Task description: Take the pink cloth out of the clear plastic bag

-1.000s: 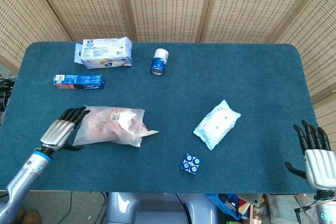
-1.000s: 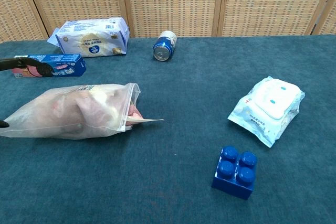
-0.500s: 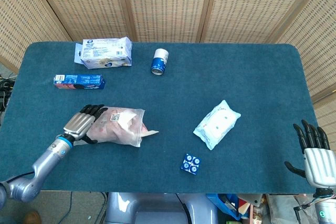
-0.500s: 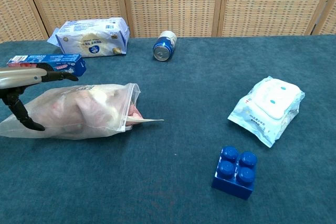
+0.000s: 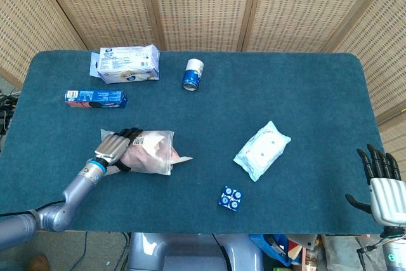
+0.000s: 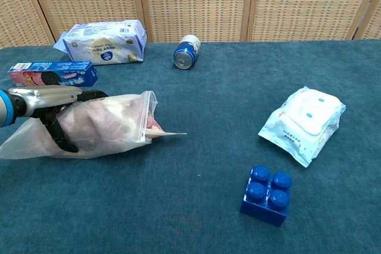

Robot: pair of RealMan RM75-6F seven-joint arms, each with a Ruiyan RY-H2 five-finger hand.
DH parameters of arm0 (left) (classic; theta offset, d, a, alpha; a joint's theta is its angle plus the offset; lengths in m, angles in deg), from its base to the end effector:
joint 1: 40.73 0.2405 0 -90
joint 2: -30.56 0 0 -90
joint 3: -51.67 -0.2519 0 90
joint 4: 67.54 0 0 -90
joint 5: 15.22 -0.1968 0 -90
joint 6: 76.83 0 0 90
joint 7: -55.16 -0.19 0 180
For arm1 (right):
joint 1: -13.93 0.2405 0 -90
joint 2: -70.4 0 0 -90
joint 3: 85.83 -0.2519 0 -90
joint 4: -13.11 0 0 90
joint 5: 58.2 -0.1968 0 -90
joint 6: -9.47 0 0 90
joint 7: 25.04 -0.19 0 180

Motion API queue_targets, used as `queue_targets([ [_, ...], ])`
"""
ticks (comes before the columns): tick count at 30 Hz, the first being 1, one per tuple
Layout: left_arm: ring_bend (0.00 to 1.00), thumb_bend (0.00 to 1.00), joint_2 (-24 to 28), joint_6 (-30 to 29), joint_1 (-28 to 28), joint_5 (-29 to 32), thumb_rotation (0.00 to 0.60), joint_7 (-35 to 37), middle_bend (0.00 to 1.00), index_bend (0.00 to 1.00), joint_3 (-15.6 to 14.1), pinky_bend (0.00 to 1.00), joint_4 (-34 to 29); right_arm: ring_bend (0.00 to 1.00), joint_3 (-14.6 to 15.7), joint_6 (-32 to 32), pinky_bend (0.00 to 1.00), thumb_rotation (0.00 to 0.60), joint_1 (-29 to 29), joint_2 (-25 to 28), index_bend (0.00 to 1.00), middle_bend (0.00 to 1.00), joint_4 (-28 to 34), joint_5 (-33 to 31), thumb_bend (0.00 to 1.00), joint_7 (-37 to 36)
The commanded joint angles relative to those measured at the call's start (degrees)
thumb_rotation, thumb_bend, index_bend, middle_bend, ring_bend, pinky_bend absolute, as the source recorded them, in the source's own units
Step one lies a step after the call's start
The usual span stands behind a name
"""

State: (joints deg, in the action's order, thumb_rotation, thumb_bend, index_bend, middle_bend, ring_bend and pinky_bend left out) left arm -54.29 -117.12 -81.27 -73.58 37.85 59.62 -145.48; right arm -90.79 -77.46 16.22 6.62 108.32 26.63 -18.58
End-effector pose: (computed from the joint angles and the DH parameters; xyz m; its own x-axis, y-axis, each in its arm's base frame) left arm -0.2169 0.3802 -0.0268 0.4952 0.4731 0.7287 0.8688 -0.2725 -0.4135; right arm -0.3001 -0.2184 0.1801 0.4553 0.0416 0.8893 -0.8900 0.0496 0.4533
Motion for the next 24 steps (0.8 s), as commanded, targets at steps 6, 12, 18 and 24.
queue_targets([
  [6,0.52,0.19,-3.8,-7.3,0.8,-3.7,0.6,2.3,0.58,0.53,0.3,0.63,2.7,0.0,0.0,0.1,0.0,0.6,0.1,0.0,0.0,0.0,-0.1,0.0,0.0,-0.1],
  [12,0.55,0.3,-4.8,-13.0,2.4,-10.8,0.6,9.1,0.63,0.58,0.2,0.66,4.9,0.0,0.4,0.7,0.0,0.6,0.4,-0.4,0.0,0.0,-0.2,0.2,0.0,0.6],
  [18,0.56,0.3,-4.9,-22.0,2.6,-22.8,0.6,23.8,0.63,0.59,0.4,0.66,8.6,0.0,0.1,3.3,0.0,0.6,2.6,0.5,0.0,0.0,1.0,1.5,0.0,-0.7],
  [24,0.56,0.3,-7.3,-28.4,1.5,-28.9,0.6,34.2,0.63,0.61,1.0,0.66,13.0,0.0,-1.7,8.2,0.0,0.6,6.2,6.0,0.0,0.0,5.2,1.2,0.0,-7.0],
])
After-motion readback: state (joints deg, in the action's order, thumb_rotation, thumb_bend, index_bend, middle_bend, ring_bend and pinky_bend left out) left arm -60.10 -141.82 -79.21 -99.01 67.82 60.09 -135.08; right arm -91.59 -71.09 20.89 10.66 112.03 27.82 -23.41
